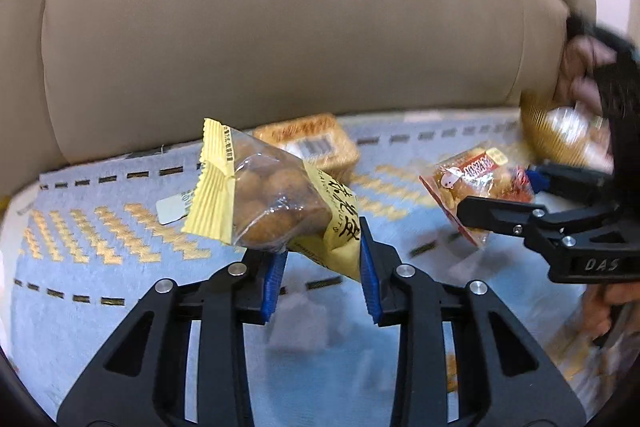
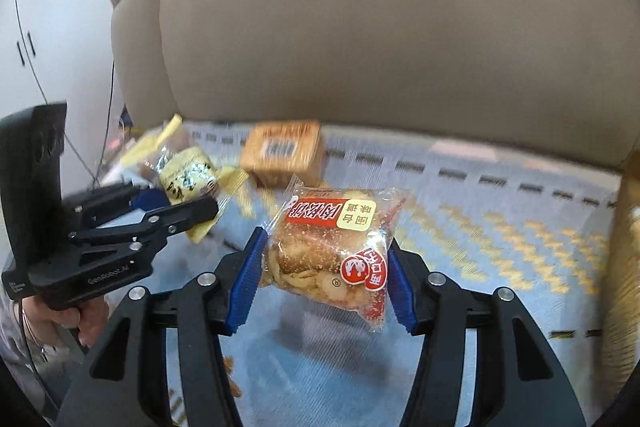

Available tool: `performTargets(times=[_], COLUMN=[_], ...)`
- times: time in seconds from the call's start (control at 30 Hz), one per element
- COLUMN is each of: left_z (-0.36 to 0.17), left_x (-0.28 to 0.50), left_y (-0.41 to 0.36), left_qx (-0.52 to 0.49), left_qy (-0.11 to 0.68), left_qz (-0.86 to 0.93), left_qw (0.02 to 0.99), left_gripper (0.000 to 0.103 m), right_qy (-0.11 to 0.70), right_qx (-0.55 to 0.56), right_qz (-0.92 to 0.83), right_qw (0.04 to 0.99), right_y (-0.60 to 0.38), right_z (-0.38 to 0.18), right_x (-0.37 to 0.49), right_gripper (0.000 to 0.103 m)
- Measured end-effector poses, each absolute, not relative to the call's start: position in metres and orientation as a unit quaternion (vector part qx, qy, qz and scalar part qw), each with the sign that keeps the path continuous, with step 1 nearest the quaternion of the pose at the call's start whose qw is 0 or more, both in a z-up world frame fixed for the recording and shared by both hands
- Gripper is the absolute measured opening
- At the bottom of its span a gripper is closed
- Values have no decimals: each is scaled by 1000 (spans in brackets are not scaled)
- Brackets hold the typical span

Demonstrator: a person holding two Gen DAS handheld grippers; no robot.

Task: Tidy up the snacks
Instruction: 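Grasp the yellow peanut bag with left gripper while right grasps red-printed bread bag, then carry both bags to the gold plate and open both grippers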

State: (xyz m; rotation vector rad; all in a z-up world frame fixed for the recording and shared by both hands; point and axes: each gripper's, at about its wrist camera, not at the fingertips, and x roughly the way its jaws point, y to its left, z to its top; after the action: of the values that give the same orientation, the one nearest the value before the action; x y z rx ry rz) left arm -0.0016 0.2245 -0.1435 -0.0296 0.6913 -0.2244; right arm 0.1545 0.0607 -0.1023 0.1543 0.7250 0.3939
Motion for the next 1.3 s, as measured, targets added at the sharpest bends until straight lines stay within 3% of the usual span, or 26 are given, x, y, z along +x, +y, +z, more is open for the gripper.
performTargets(times=[0.6,0.97,1.3], left_z=[-35,5,9], left_x=[51,70,78], left_y=[169,76,-8], left_qx=[-78,-33,-1], left_qy=[321,320,347], left_qz=[-220,-322,-421], left_qw=[918,890,838], left_gripper=[33,33,33], right_qy=[219,194,198], right_qx=[194,234,276], right_qz=[81,9,-68], right_qw=[953,953,938], right_y=[-74,-145,-219], right_z=[5,20,20], right_x=[135,114,102], right_gripper=[55,55,55])
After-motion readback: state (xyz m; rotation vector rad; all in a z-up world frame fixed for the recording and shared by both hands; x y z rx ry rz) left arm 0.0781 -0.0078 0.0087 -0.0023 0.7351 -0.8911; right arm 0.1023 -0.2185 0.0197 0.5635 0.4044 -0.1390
